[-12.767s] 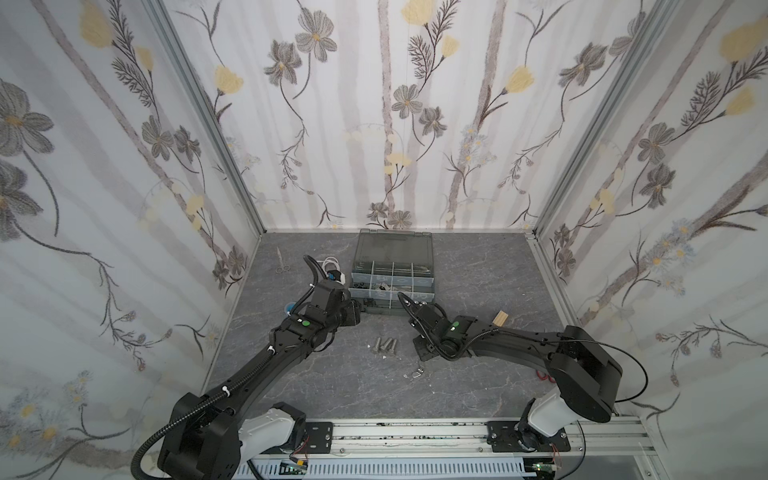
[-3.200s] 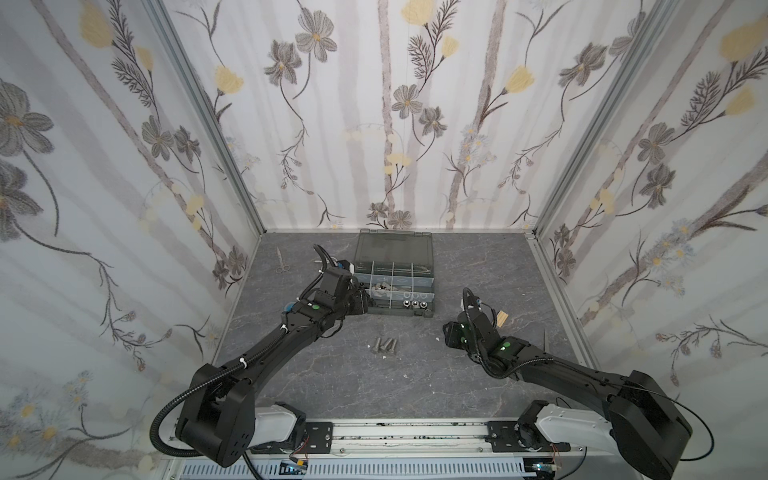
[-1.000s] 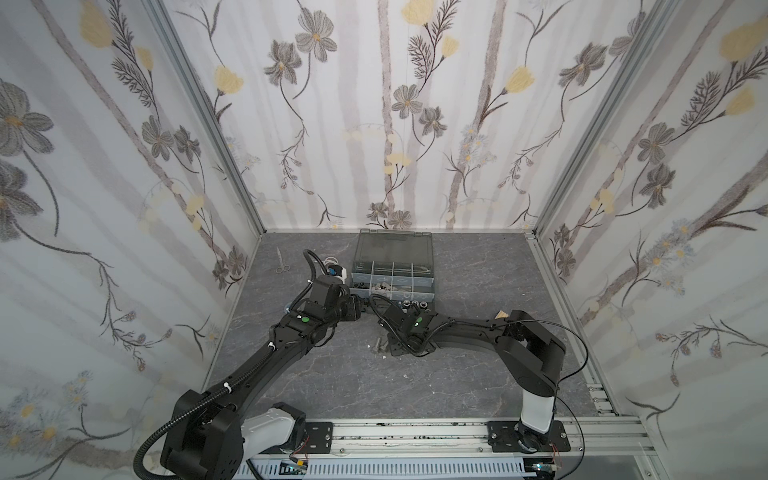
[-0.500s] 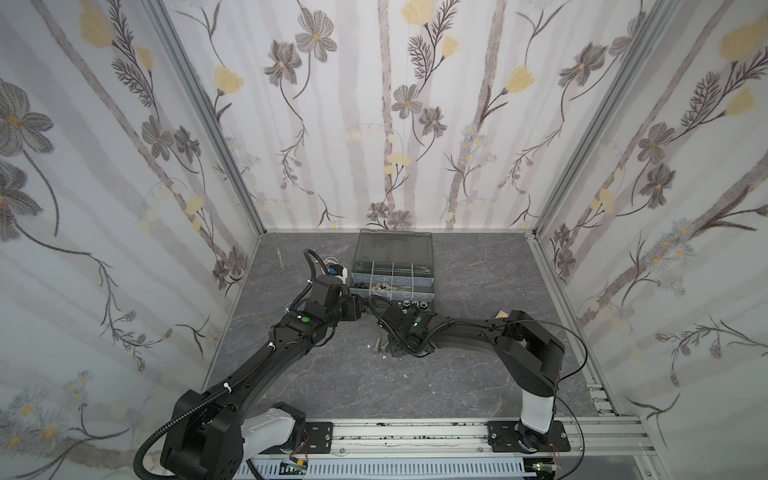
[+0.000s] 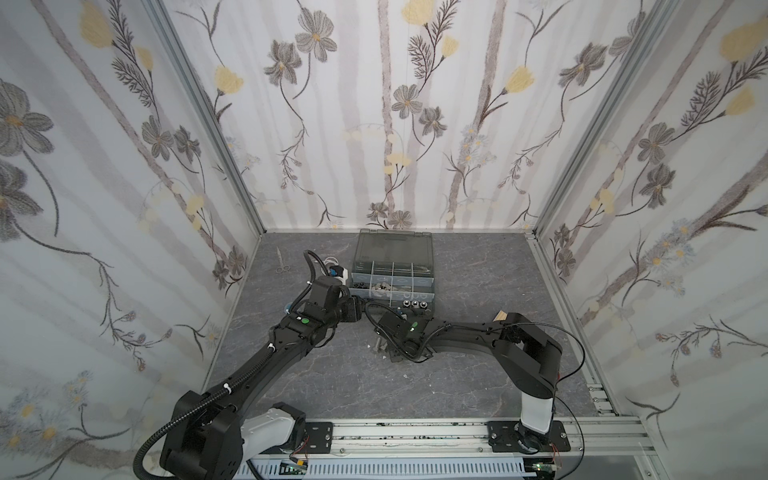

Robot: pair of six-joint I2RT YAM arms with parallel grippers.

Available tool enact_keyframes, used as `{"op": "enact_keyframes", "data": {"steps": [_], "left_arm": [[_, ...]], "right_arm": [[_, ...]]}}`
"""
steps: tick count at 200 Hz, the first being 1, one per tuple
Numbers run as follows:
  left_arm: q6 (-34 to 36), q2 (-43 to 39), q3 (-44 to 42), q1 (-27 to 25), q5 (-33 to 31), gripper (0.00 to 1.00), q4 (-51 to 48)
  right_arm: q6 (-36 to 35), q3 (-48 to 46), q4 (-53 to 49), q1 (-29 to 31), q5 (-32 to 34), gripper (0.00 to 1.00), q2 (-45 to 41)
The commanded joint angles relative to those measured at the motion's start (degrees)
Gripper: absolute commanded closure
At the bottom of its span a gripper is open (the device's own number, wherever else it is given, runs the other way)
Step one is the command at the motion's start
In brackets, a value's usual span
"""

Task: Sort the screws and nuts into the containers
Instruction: 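Close the right gripper on the silver bolt nearest the robot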

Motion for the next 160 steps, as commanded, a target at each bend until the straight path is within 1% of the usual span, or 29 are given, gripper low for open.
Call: {"op": "enact_keyframes", "data": {"steps": [1,80,160], "left_arm": [[-0.2,0.4,0.2,0.1,0.5,0.44,1.6],[-1.1,-0.8,-0.2,0.1,-0.3,0.44,1.7],[-1.1,-0.8,-0.3,0.1,-0.4,0.44,1.7]], "right_arm": [[1.4,0.1,1.0,0.2,0.9,0.73,0.4],[0.6,0.7,0.1,0.2,1.5,0.73,0.4],[1.8,0.4,0.6,0.4,2.1,0.84,0.4]]}}
